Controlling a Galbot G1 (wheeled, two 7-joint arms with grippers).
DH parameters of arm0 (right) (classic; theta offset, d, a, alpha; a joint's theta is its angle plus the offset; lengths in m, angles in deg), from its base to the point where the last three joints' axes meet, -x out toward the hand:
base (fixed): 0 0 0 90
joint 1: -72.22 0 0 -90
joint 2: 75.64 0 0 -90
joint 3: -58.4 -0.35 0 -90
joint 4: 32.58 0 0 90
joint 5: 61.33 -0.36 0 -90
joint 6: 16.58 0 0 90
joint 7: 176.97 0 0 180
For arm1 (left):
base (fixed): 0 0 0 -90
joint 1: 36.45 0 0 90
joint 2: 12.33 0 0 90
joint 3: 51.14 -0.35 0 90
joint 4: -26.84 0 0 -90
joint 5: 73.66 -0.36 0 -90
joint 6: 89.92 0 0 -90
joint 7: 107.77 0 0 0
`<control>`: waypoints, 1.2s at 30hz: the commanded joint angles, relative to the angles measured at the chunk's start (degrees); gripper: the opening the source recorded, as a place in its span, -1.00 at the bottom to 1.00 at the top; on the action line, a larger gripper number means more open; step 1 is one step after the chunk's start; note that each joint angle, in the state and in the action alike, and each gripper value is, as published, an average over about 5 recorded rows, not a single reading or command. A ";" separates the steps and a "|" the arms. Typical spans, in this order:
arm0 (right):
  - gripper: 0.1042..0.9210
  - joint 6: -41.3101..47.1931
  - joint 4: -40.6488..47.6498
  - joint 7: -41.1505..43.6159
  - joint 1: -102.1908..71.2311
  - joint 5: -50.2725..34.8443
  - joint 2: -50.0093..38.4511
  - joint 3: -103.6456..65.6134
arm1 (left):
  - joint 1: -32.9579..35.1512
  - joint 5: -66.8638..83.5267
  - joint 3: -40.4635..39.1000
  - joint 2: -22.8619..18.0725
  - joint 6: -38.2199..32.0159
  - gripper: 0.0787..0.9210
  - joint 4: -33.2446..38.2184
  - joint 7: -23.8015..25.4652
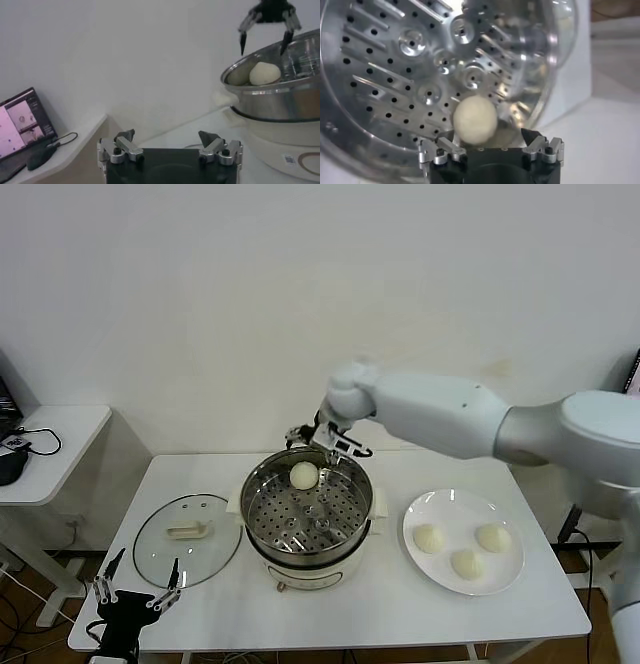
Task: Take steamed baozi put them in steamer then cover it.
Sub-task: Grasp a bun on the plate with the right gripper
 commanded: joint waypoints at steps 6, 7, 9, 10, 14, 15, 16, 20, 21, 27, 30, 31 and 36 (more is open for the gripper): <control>0.76 25.29 -21.40 7.62 8.64 -14.88 -30.12 -1.00 | -0.04 0.07 -0.49 0.89 0.16 0.77 0.18 0.11; 0.76 26.38 -22.97 7.71 8.62 -14.75 -33.20 -0.63 | -0.12 0.06 -0.62 1.00 0.19 0.77 0.17 0.14; 0.76 28.01 -25.79 7.74 8.18 -14.45 -38.47 0.08 | -0.36 0.06 -0.92 1.25 0.26 0.77 0.10 0.18; 0.76 28.68 -26.98 7.60 7.62 -14.23 -40.77 0.29 | -0.50 0.06 -1.07 1.39 0.28 0.77 0.04 0.20; 0.76 30.37 -30.10 6.26 3.51 -11.88 -47.00 0.90 | -0.99 0.06 -1.59 2.19 0.41 0.77 -0.39 0.27; 0.76 30.48 -30.42 5.90 2.14 -10.96 -47.83 0.94 | -1.10 0.07 -1.65 2.38 0.49 0.77 -0.47 0.31; 0.76 30.56 -30.60 5.51 0.36 -10.05 -48.52 0.83 | -1.22 0.08 -1.69 2.52 0.58 0.77 -0.50 0.35; 0.76 30.57 -29.90 4.28 -8.12 -7.18 -49.44 -2.17 | -1.63 0.11 -1.76 2.58 1.05 0.77 -0.35 0.53; 0.76 30.49 -29.44 4.03 -10.38 -6.52 -49.28 -3.55 | -1.70 0.11 -1.77 2.55 1.15 0.77 -0.30 0.57; 0.76 30.69 -25.34 2.81 -22.38 -3.94 -45.71 -12.32 | -1.72 0.17 -1.23 2.57 1.42 0.77 -0.03 0.73; 0.76 30.96 -22.56 2.49 -26.75 -3.08 -42.72 -15.66 | -1.71 0.28 -0.69 2.53 1.55 0.77 -0.13 0.78; 0.76 31.02 -21.61 2.43 -27.83 -2.74 -41.69 -16.40 | -1.63 0.29 -0.53 2.53 1.58 0.77 -0.15 0.79; 0.76 30.79 -16.13 2.53 -32.21 0.06 -36.43 -18.83 | -0.71 0.28 0.39 2.50 1.55 0.77 0.09 0.77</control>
